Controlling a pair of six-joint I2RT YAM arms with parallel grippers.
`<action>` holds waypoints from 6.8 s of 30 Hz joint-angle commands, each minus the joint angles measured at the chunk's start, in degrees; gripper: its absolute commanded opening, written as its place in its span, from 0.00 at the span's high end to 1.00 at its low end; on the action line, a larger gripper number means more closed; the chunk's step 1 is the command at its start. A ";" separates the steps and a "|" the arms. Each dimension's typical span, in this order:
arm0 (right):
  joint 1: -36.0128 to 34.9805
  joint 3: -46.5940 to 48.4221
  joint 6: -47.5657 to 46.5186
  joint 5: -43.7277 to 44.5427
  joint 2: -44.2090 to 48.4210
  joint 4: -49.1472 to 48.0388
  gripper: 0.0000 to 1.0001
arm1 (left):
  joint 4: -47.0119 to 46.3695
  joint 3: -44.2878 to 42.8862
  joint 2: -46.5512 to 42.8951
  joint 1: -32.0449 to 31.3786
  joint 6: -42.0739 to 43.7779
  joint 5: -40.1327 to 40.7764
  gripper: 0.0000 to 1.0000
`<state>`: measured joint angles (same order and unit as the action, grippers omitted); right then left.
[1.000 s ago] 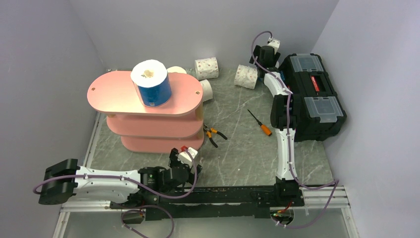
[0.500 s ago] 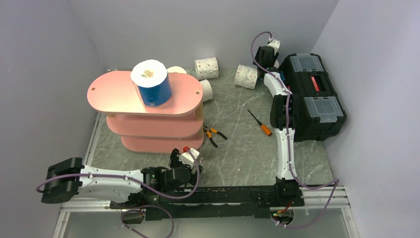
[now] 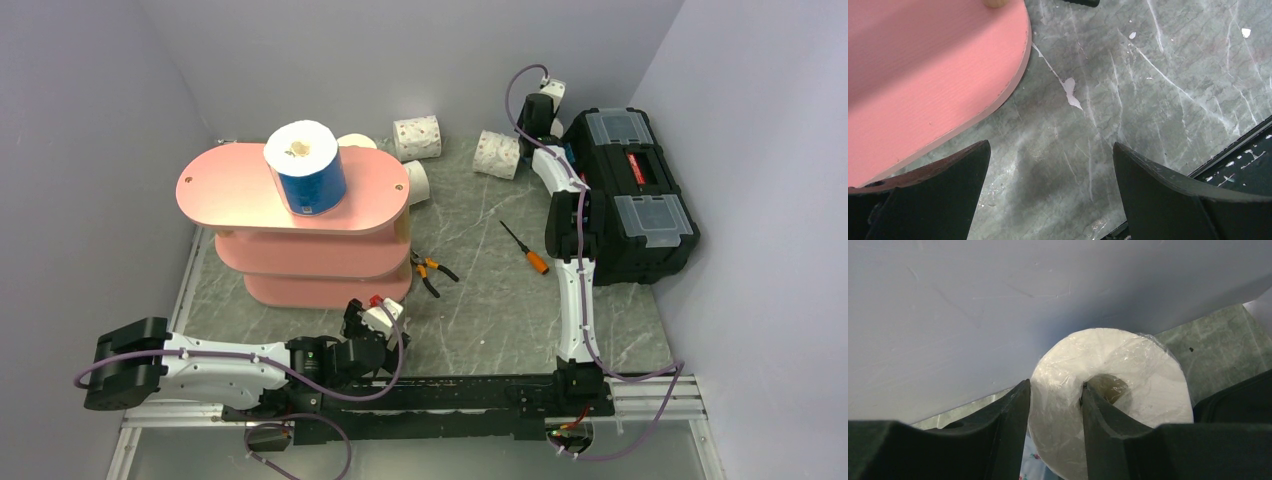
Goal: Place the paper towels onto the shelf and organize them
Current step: Move the paper towel to the center of the board.
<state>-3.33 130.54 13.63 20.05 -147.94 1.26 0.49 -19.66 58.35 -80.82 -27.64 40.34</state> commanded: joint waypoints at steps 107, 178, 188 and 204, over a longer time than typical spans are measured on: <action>-1.40 -6.21 18.41 2.93 11.22 31.90 0.00 | 4.97 -5.41 -1.89 -0.71 -0.82 -0.61 0.02; -12.44 -75.92 24.18 -8.88 72.45 6.23 0.00 | 5.88 -4.19 -7.51 -0.96 -1.55 -2.83 0.04; -7.62 -96.80 32.10 -29.69 87.10 -10.05 0.01 | 5.40 -2.83 -11.81 -1.10 -2.27 -1.38 0.05; -2.88 -104.67 40.23 -40.26 76.19 -33.02 0.03 | 13.38 -0.55 -20.14 -1.40 -9.87 0.61 0.06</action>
<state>-6.39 24.88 51.59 -17.06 -68.88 -23.11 12.19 -19.99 38.76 -81.65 -35.22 39.35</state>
